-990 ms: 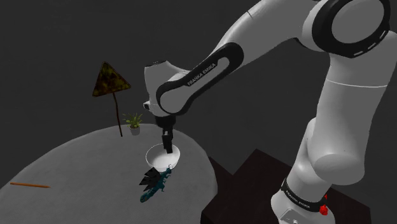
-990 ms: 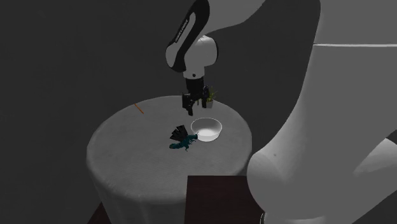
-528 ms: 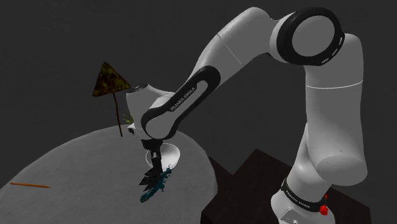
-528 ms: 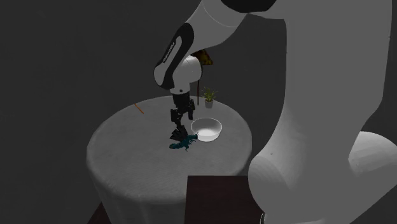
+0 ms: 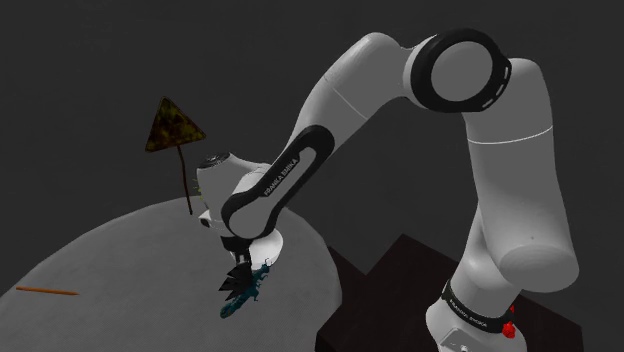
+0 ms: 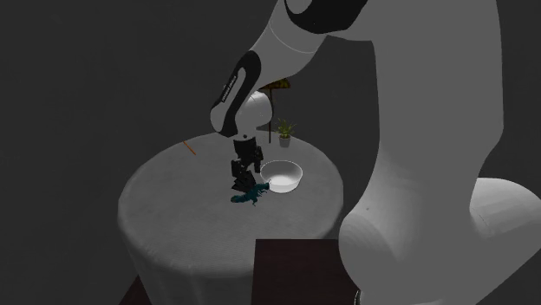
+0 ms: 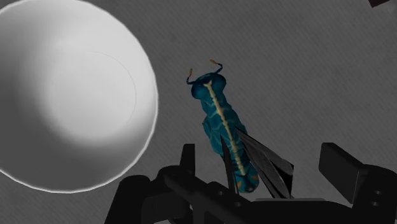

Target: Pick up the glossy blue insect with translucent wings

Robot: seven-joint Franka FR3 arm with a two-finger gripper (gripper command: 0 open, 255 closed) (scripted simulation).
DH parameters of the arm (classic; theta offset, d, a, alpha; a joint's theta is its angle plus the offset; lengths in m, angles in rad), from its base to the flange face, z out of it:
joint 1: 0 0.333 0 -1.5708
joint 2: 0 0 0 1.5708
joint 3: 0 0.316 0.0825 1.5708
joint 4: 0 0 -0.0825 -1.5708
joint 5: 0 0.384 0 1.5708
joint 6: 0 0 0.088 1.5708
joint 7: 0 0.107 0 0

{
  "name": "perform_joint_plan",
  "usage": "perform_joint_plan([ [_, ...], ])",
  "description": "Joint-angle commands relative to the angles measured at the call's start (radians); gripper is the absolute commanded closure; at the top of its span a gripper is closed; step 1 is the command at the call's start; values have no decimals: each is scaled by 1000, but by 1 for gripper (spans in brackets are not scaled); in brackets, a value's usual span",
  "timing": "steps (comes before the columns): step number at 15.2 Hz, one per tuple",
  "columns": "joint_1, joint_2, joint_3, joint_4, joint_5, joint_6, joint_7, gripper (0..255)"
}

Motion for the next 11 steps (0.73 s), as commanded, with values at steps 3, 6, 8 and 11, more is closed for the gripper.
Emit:
perform_joint_plan([
  [3,1,10,-2,3,-3,7,1,255],
  [6,1,10,-2,3,-3,7,1,255],
  [8,1,10,-2,3,-3,7,1,255],
  [11,1,10,-2,3,-3,7,1,255],
])
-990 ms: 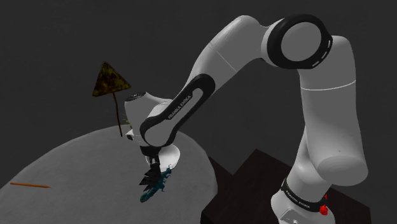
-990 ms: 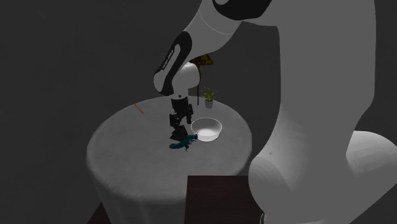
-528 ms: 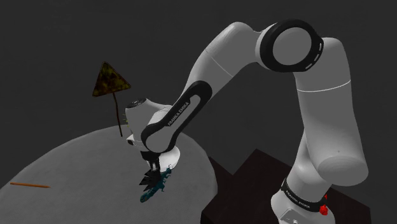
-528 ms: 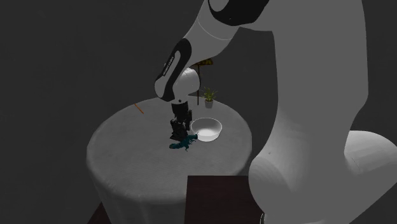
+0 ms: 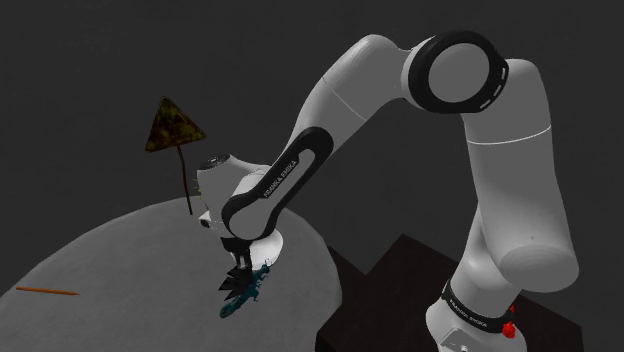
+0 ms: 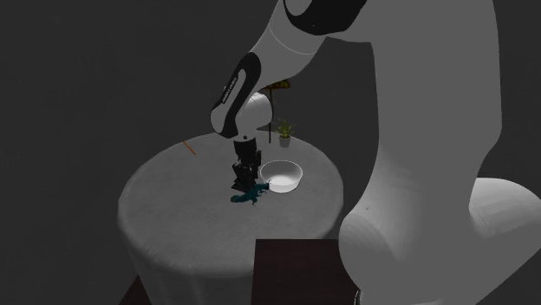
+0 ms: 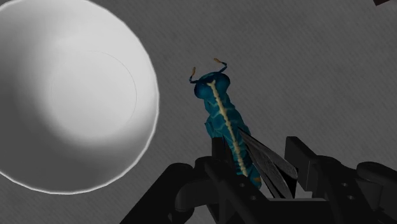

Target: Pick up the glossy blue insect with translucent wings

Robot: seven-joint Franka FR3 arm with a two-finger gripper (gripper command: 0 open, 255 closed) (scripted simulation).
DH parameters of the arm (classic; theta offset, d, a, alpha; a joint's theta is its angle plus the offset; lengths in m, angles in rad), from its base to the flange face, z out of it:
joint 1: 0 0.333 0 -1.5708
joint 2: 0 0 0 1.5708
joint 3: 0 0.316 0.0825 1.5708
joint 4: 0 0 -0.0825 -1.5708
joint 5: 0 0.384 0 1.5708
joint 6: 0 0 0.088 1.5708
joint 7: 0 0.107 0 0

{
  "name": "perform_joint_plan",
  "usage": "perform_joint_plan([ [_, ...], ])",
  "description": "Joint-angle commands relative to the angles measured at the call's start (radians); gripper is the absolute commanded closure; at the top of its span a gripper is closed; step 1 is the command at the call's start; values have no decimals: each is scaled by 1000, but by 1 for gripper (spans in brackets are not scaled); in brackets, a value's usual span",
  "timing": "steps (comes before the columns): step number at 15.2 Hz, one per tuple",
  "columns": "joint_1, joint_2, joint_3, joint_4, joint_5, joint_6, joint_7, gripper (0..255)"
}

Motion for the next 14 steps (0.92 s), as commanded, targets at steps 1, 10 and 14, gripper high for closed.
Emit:
perform_joint_plan([
  [1,0,0,0,-1,0,0,0,255],
  [10,-13,-92,19,2,34,-92,-23,255],
  [14,-17,-130,26,9,48,-136,-33,255],
])
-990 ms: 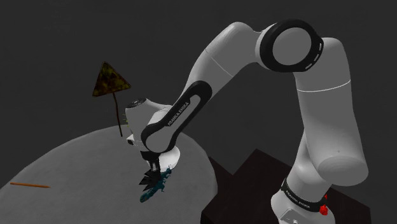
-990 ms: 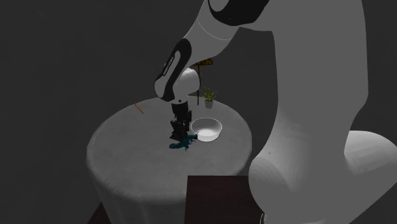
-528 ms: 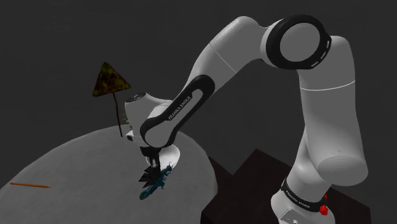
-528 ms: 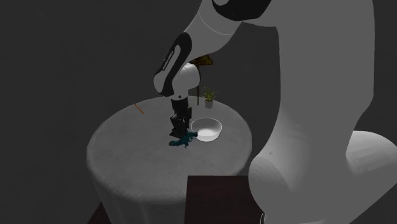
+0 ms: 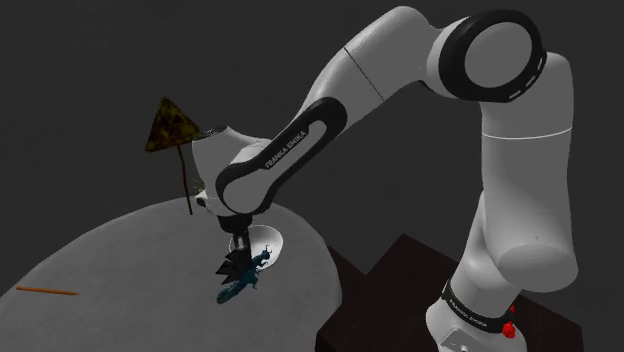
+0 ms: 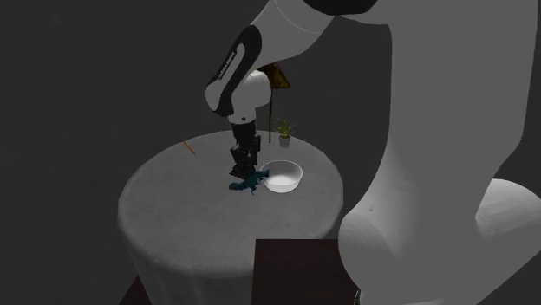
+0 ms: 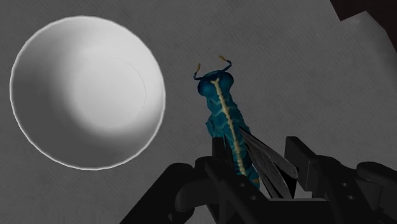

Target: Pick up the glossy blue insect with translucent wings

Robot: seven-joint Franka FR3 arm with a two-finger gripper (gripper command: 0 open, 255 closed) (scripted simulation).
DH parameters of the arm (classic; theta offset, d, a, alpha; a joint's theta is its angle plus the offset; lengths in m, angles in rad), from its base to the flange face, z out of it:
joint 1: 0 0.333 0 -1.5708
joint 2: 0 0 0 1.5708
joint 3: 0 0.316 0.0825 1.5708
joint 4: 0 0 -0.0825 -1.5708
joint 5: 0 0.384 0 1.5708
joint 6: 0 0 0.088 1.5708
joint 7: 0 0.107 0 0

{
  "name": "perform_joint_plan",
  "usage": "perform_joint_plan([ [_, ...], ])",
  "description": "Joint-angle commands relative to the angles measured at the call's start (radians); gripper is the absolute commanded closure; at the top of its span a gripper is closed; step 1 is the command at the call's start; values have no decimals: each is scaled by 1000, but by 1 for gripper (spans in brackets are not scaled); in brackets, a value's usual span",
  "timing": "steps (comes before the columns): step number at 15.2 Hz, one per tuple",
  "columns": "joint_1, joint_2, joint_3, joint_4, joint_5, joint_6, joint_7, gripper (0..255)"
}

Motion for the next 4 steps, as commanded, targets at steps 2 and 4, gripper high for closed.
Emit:
perform_joint_plan([
  [2,-4,-25,4,9,10,-33,-8,255],
  [4,-4,-26,4,9,10,-35,-9,255],
])
